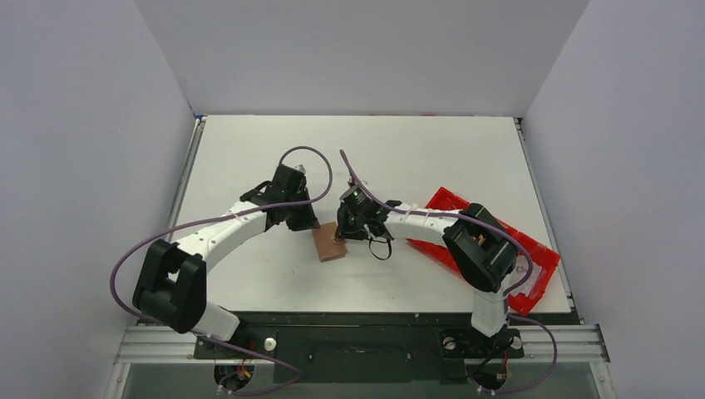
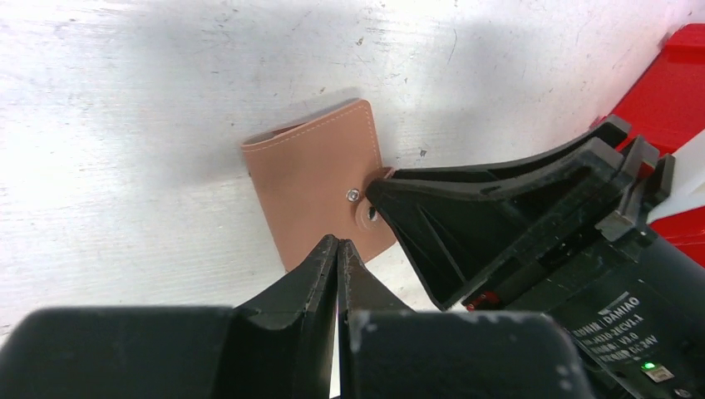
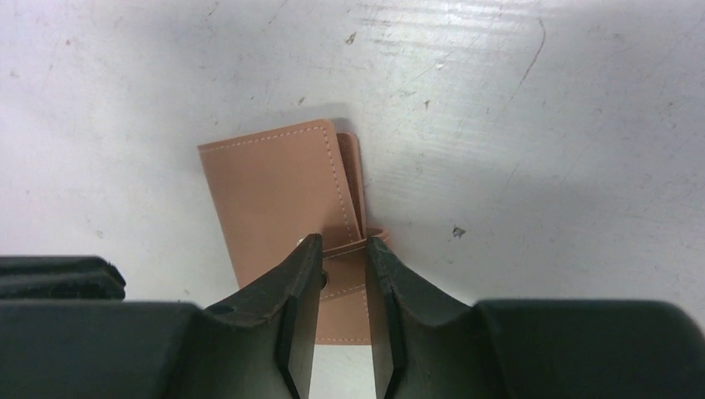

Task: Take the credit cards out of the card holder
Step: Close the card holder at the center of the board.

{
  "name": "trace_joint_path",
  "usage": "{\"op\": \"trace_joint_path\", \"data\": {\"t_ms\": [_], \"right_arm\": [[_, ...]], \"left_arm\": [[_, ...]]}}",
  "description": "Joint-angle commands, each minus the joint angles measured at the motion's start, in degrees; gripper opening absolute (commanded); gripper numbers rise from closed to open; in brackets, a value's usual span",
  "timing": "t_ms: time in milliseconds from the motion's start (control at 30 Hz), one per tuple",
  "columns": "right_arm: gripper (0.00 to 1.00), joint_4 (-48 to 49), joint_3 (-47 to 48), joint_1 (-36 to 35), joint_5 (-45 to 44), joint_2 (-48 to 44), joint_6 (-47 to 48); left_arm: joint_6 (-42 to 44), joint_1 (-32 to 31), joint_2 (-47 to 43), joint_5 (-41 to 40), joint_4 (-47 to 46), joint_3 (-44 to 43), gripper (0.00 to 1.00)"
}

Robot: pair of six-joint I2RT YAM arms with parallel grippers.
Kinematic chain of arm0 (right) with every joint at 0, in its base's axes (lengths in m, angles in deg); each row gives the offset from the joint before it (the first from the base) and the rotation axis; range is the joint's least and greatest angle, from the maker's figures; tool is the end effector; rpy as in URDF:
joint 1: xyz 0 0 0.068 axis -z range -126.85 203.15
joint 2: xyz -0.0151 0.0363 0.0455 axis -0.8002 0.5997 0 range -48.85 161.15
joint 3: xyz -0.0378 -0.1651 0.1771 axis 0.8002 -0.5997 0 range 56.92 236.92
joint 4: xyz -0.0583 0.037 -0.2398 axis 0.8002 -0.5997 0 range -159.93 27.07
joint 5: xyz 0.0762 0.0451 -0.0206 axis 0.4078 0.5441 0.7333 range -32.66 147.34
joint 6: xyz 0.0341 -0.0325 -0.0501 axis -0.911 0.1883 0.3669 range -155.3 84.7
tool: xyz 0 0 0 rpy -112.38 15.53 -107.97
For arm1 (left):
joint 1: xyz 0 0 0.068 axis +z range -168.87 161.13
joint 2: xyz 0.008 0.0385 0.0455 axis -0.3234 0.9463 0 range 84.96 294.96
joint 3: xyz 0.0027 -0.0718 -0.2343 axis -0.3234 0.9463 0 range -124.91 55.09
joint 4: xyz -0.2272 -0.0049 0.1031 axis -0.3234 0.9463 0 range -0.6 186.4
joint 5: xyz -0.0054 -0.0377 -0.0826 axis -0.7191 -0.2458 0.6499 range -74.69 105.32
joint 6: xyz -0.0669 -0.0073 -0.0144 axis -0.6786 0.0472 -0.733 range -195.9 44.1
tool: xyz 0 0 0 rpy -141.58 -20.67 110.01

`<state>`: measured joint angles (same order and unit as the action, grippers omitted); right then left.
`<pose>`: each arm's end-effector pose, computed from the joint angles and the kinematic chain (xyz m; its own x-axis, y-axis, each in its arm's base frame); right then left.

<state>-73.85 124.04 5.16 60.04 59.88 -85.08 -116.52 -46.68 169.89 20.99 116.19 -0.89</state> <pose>0.2576 0.2899 0.1241 -0.9243 0.1135 -0.3643 -0.0859 0.8682 0.4886 0.2666 -0.1469 0.1810 -0.8891 -0.2634 -0.3743 -0.0861 0.8994 -0.4286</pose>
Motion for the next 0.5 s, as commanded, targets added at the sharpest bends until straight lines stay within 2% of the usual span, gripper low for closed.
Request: {"op": "trace_joint_path", "data": {"t_ms": [0,467], "right_arm": [[0.25,-0.90,1.81,0.66,2.30,-5.35,0.20],[0.31,-4.07,4.78,2.34,2.61,-11.22,1.51]], "left_arm": [[1.41,0.80,-3.58,-1.28,1.31,-0.45,0.01],[2.80,1.22,-6.59,-0.32,3.01,-2.89,0.02]]}}
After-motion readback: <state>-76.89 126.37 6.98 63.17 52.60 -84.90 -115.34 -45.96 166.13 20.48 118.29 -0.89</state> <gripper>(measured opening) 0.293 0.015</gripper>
